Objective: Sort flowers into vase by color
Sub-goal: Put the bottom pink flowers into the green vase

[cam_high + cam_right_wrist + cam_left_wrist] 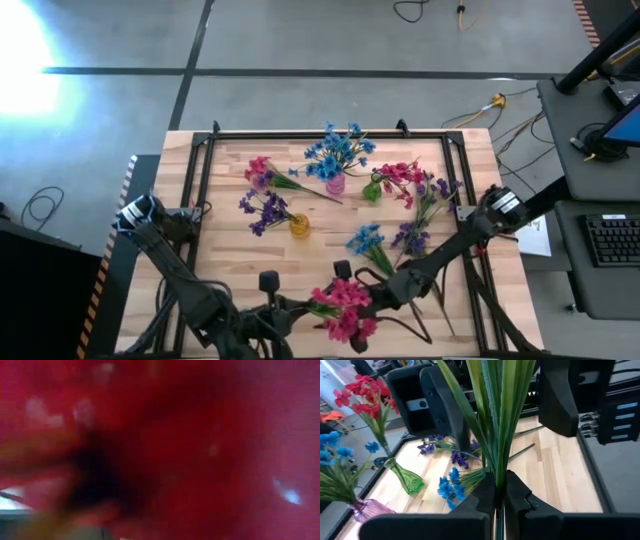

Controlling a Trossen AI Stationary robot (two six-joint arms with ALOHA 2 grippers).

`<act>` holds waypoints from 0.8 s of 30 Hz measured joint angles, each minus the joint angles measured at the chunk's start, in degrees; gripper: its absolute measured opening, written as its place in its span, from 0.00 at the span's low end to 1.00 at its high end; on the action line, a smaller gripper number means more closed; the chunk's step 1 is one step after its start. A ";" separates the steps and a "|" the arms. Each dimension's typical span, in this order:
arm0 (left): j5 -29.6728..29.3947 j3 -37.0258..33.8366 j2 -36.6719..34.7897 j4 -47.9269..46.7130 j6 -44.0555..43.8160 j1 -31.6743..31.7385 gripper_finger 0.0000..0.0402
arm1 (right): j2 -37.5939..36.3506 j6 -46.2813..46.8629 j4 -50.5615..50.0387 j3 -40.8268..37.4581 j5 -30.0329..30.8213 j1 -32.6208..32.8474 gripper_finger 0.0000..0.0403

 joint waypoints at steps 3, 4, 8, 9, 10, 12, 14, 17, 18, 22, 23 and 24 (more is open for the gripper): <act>-0.49 0.00 0.74 0.13 -0.25 0.20 0.00 | 0.26 -0.20 -0.27 0.13 0.09 -0.14 0.58; -0.50 0.00 0.95 0.13 -0.25 0.20 0.00 | 0.26 -0.14 -0.31 0.12 0.07 -0.26 0.56; -0.56 0.00 1.76 0.24 -0.27 0.66 0.00 | 0.22 0.47 -0.17 0.11 0.04 -0.52 0.49; -0.68 0.00 1.93 0.22 -0.40 0.81 0.00 | 0.24 0.50 -0.20 0.10 0.07 -0.52 0.47; -1.17 0.00 2.07 0.25 -0.89 0.98 0.00 | 0.24 0.51 -0.22 0.09 0.07 -0.52 0.44; -1.56 0.00 2.09 0.20 -1.86 1.32 0.01 | 0.24 0.92 -0.20 0.09 0.07 -0.52 0.38; -1.30 0.00 2.09 0.22 -2.20 1.47 0.03 | 0.24 1.16 -0.49 0.09 0.11 -0.52 0.31; -0.18 0.00 2.09 0.13 -2.22 1.47 0.11 | 0.22 1.16 -0.84 0.09 0.11 -0.52 0.19; -0.12 0.00 2.07 0.06 -2.28 1.47 0.14 | 0.07 1.16 -1.21 0.09 0.10 -0.52 0.15; -0.06 0.00 1.74 -2.31 -3.39 1.18 0.27 | -1.32 1.38 -5.40 0.06 0.76 -0.52 0.04; -0.06 0.00 1.54 -3.40 -3.87 1.01 0.30 | -1.75 1.87 -6.53 0.06 1.33 -0.52 0.04; -0.08 0.00 1.28 -4.85 -4.53 0.81 0.33 | -2.52 2.56 -8.42 0.05 2.31 -0.52 0.04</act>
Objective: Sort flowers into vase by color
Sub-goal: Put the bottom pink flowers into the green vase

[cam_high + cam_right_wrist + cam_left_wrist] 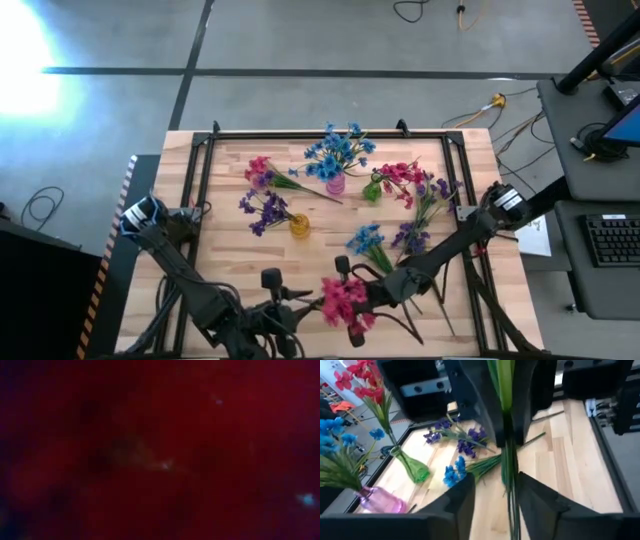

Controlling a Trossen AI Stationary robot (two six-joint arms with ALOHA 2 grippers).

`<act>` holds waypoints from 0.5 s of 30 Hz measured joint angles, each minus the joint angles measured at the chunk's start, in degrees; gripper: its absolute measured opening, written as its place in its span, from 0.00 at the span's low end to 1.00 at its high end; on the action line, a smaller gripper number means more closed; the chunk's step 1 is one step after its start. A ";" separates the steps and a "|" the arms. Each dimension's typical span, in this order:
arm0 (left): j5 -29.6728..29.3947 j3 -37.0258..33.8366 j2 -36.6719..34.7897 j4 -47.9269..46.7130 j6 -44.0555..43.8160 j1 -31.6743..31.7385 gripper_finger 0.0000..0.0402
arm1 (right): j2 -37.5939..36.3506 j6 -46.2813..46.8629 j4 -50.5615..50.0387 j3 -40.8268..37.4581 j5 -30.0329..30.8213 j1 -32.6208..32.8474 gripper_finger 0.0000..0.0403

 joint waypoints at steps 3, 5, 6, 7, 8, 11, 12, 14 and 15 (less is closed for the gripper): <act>1.04 0.00 -0.81 -4.13 -2.69 -0.67 0.39 | -3.14 2.75 -8.04 -0.03 2.60 0.01 0.04; 1.73 0.00 -1.31 -7.01 -5.19 -0.83 0.41 | -6.12 5.97 -16.15 -0.03 4.61 -0.09 0.03; 2.22 0.00 -1.66 -8.64 -6.44 -0.92 0.42 | -7.76 7.69 -20.97 -0.03 6.14 -0.11 0.03; 2.97 0.00 -1.89 -10.41 -7.71 -0.97 0.42 | -9.32 9.72 -25.64 -0.03 8.15 -0.11 0.03; 3.50 0.00 -2.11 -11.66 -8.91 -0.97 0.43 | -11.04 11.83 -30.21 -0.03 10.62 -0.10 0.03; 4.98 0.00 -2.89 -15.95 -11.97 -1.12 0.42 | -16.46 17.89 -43.93 -0.05 20.63 0.17 0.03; 5.56 0.00 -3.15 -17.19 -12.67 -1.11 0.42 | -18.35 19.75 -48.02 -0.05 24.54 0.17 0.03; 6.06 0.00 -3.75 -19.73 -13.40 -1.17 0.41 | -21.85 22.59 -54.52 -0.16 32.05 -0.02 0.03; 6.08 0.00 -3.93 -20.96 -13.50 -1.17 0.41 | -23.32 23.35 -56.26 -0.29 35.00 -0.41 0.03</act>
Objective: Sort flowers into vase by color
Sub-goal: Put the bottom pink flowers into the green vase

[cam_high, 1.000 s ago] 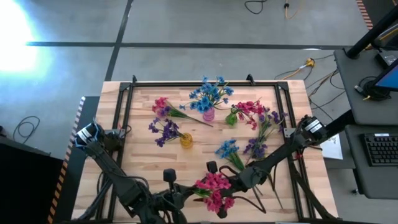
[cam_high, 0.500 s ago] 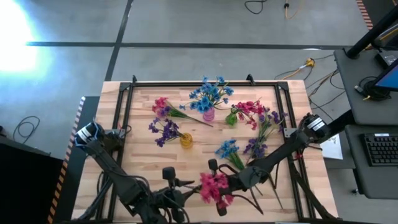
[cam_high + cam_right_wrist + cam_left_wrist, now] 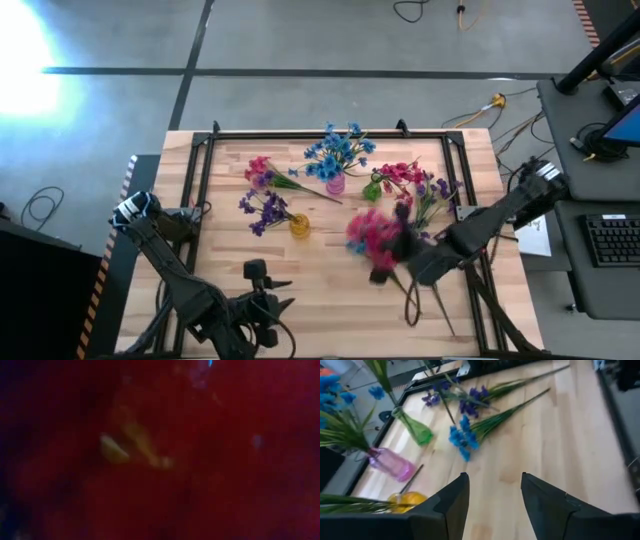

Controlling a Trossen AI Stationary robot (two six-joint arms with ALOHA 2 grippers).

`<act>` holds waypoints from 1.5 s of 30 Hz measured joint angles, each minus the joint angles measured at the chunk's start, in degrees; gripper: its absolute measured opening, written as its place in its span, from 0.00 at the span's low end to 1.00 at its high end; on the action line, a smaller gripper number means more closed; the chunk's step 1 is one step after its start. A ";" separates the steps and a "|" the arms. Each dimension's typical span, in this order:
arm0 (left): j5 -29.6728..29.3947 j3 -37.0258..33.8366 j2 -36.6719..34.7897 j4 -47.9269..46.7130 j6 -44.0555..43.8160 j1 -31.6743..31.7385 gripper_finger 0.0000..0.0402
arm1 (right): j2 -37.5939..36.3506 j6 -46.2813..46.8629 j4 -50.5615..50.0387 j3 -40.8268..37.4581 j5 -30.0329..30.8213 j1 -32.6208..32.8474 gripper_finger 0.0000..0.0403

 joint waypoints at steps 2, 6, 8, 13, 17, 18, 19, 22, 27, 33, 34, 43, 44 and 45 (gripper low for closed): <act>0.06 0.00 -0.52 -2.43 -0.10 0.02 0.40 | -2.90 0.50 -2.03 -0.52 3.95 -1.06 0.03; -0.38 0.00 -2.29 -8.47 -0.02 0.14 0.40 | -7.27 -0.49 -1.68 -0.86 4.40 -4.94 0.03; -0.83 0.00 -3.23 -11.00 0.55 0.61 0.40 | -8.34 -1.29 -1.33 -0.86 4.37 -7.48 0.03; -3.52 0.02 -6.54 -17.32 1.88 2.23 0.40 | -9.02 -2.31 -1.06 -0.90 3.65 -14.80 0.03; -3.59 0.00 -9.21 -20.65 1.79 3.24 0.40 | -8.57 -2.96 -0.68 -0.94 3.30 -20.00 0.03; -3.62 0.00 -9.81 -20.89 1.71 3.32 0.40 | -8.23 -2.97 -0.44 -0.94 3.34 -21.17 0.03; -3.84 0.02 -10.31 -20.86 1.66 3.34 0.40 | -8.10 -2.98 -0.18 -0.94 3.31 -22.22 0.03; -4.23 0.00 -11.07 -20.96 1.17 3.30 0.40 | -7.84 -3.42 0.23 -0.97 3.29 -24.55 0.03; -8.12 -0.41 -11.35 -21.86 -1.18 3.26 0.40 | -7.98 -3.37 1.38 -0.95 1.01 -26.53 0.03; -7.44 -2.79 -11.29 -22.72 -1.76 3.32 0.40 | -8.43 -2.30 1.40 -0.70 -0.49 -26.75 0.03; -6.61 -3.42 -11.40 -22.73 -1.86 3.32 0.40 | -8.57 -2.26 1.44 -0.68 -0.89 -26.75 0.03; -3.19 -14.22 -16.97 -19.03 -3.17 3.10 0.33 | -9.29 -2.26 1.00 -0.62 -1.00 -26.75 0.03; -3.13 -16.06 -18.63 -16.49 -2.79 3.10 0.31 | -9.29 -2.24 1.02 -0.62 -1.00 -26.75 0.03; -2.92 -18.03 -20.31 -13.18 -1.69 3.01 0.30 | -9.29 -2.26 1.01 -0.62 -1.00 -26.77 0.03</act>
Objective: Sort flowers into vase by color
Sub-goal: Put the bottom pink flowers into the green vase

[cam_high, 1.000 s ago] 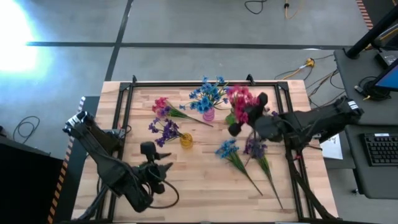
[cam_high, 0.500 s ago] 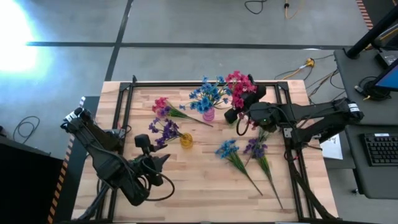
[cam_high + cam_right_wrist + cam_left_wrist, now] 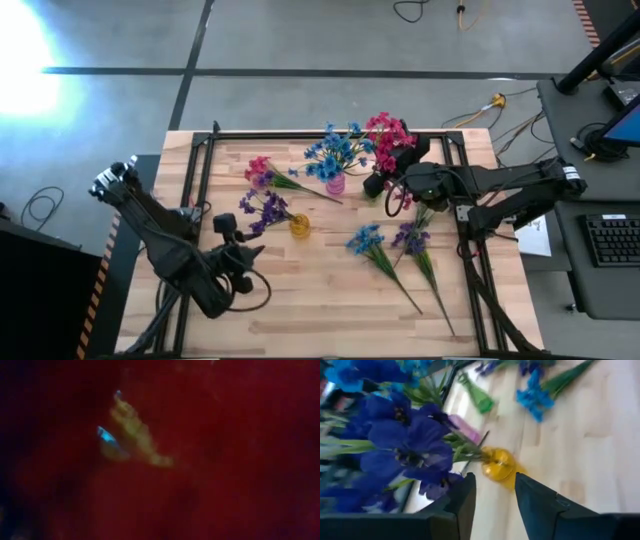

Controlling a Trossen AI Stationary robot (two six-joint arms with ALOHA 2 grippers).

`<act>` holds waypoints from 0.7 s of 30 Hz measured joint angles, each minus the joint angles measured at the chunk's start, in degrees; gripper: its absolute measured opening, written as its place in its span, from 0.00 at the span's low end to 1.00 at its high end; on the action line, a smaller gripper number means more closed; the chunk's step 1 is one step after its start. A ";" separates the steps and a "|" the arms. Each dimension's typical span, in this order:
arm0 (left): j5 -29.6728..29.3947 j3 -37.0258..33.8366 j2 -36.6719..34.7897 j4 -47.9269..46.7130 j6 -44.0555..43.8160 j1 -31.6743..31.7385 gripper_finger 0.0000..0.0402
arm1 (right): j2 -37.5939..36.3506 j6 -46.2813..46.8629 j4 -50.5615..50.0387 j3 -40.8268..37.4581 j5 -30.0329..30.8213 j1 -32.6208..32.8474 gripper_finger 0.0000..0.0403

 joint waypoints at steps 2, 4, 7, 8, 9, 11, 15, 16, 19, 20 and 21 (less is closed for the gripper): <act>1.69 -4.13 -3.47 8.20 4.30 -0.05 0.27 | 0.00 0.02 -0.06 -0.02 -0.17 -0.18 0.03; 3.93 -8.20 -7.26 17.87 10.37 -0.06 0.24 | 0.00 0.03 -0.35 -0.02 -0.20 -0.18 0.03; 7.60 -13.40 -11.84 29.37 19.08 -0.13 0.20 | -0.06 0.01 -0.90 -0.03 -0.19 -0.18 0.03; 8.31 -14.95 -13.12 32.29 21.31 -0.13 0.20 | -0.14 0.00 -1.12 -0.04 -0.14 -0.18 0.03; 8.60 -16.39 -14.38 34.73 23.08 -0.14 0.19 | -0.20 0.02 -1.35 -0.07 0.01 -0.18 0.03; 8.54 -18.51 -16.73 38.10 25.26 -0.13 0.19 | -0.24 0.02 -1.93 -0.07 0.18 -0.29 0.03; 8.40 -21.08 -19.68 39.87 25.93 -0.11 0.19 | -0.24 0.52 -2.91 -0.11 0.22 -0.88 0.03; 8.38 -21.21 -20.03 40.15 25.92 -0.11 0.19 | -0.24 0.54 -2.90 -0.19 0.22 -1.09 0.03; 8.29 -21.29 -20.70 40.51 26.03 -0.11 0.19 | -0.24 1.27 -3.03 -0.53 0.19 -1.46 0.03; 8.29 -21.29 -20.72 40.47 26.05 -0.11 0.19 | -0.24 1.59 -3.02 -0.65 0.15 -1.64 0.03; 8.29 -21.26 -20.72 40.43 26.10 -0.11 0.19 | -0.24 1.96 -3.02 -0.72 0.13 -1.74 0.03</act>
